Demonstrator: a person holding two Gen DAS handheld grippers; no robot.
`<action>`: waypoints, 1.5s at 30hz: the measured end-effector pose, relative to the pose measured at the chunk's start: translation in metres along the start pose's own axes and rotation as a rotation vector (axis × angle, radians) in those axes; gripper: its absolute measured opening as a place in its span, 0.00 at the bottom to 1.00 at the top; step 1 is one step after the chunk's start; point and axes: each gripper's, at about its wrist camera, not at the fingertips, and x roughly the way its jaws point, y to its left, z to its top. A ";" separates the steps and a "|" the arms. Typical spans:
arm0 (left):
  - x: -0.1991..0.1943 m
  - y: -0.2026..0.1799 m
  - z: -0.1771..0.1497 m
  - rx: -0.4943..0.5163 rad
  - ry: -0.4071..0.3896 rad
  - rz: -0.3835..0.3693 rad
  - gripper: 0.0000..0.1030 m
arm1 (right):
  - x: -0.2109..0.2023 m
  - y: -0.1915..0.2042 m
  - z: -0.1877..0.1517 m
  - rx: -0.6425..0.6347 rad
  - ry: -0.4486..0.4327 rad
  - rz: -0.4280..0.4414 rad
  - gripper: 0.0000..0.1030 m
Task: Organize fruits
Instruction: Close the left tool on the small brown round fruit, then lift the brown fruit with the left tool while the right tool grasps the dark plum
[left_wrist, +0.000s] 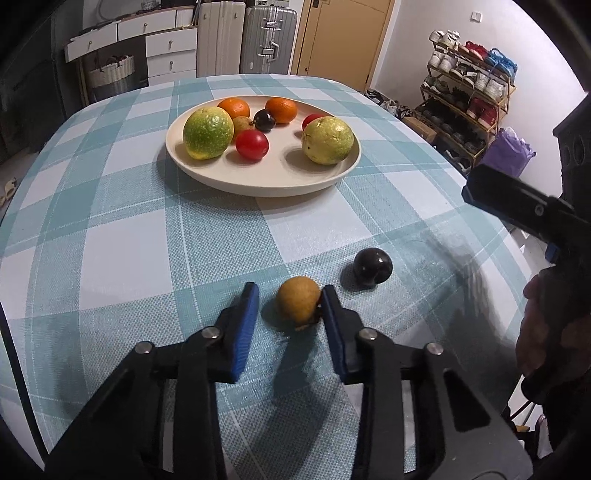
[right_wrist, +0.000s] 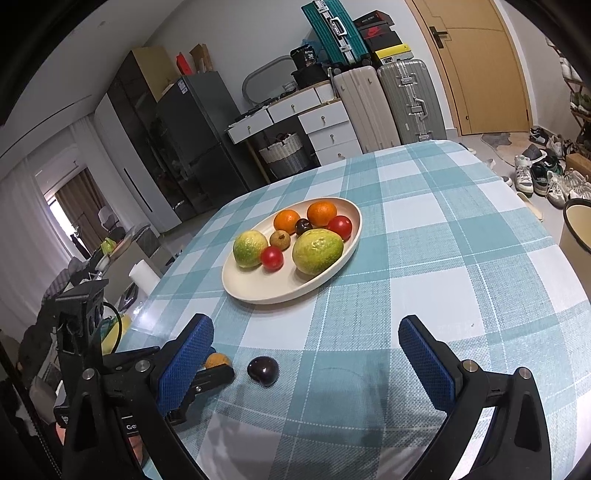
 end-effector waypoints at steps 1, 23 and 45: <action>0.000 0.002 0.000 -0.007 -0.003 -0.004 0.24 | 0.000 0.001 -0.001 -0.002 0.004 0.000 0.99; -0.027 0.050 -0.012 -0.145 -0.052 -0.069 0.21 | 0.039 0.037 -0.026 -0.106 0.178 0.039 0.99; -0.042 0.064 -0.021 -0.184 -0.068 -0.087 0.21 | 0.062 0.049 -0.030 -0.172 0.238 -0.039 0.25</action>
